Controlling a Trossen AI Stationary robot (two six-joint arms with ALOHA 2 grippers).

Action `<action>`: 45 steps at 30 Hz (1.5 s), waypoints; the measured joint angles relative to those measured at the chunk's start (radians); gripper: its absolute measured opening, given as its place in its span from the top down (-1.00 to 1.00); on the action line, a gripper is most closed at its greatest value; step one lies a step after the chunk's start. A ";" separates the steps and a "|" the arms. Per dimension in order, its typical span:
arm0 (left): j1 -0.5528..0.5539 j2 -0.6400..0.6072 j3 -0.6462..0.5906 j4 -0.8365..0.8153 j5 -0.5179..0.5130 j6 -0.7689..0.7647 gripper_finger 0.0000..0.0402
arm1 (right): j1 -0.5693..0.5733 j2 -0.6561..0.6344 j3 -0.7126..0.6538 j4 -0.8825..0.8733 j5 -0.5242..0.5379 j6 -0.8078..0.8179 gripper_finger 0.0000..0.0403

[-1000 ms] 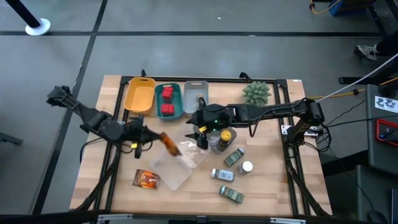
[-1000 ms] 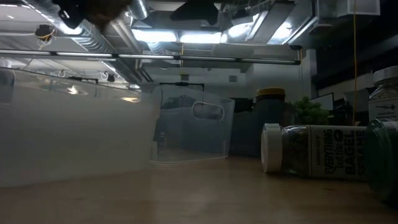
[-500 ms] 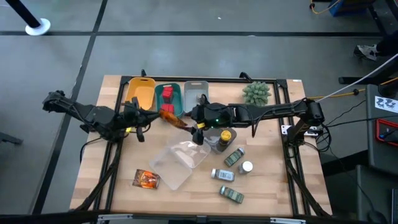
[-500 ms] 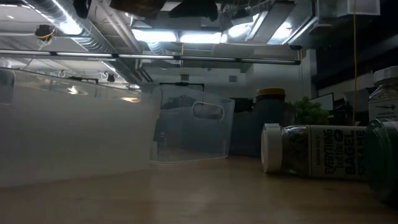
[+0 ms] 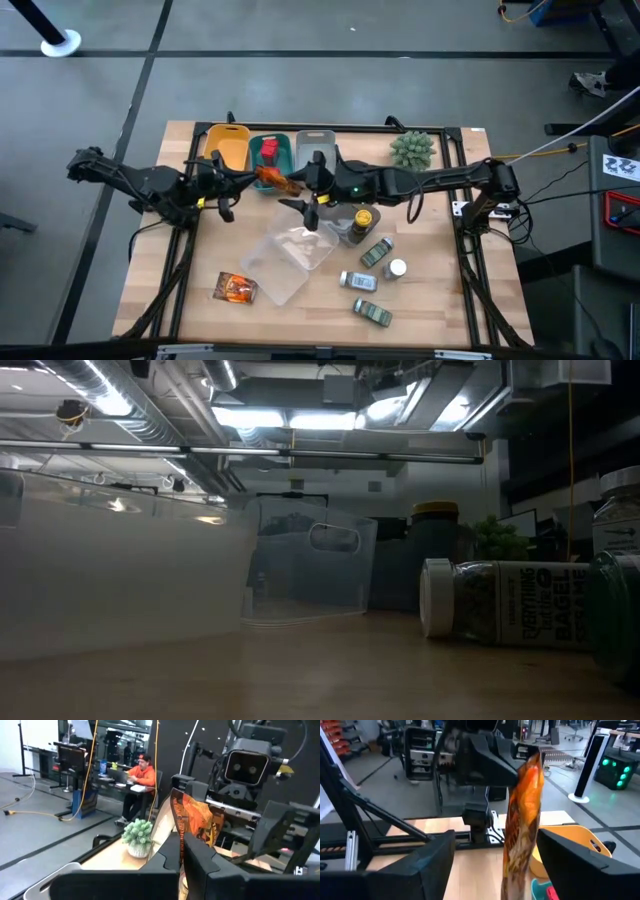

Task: Sort spices by type
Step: Put the orange seasoning pack into the yellow bin

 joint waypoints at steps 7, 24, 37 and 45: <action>0.000 0.020 0.000 0.033 0.002 0.004 1.00 | 0.000 0.026 -0.001 0.028 0.001 -0.005 -0.19; -0.002 0.029 0.000 -0.070 0.030 0.008 1.00 | 0.000 0.037 -0.001 -0.066 0.079 -0.019 0.81; -0.001 0.028 0.000 -0.345 0.080 0.002 0.30 | -0.027 0.036 -0.001 -0.369 0.087 0.053 0.94; -0.001 0.028 0.000 -0.468 0.080 -0.045 0.16 | -0.118 0.036 -0.001 -0.393 0.027 0.069 0.92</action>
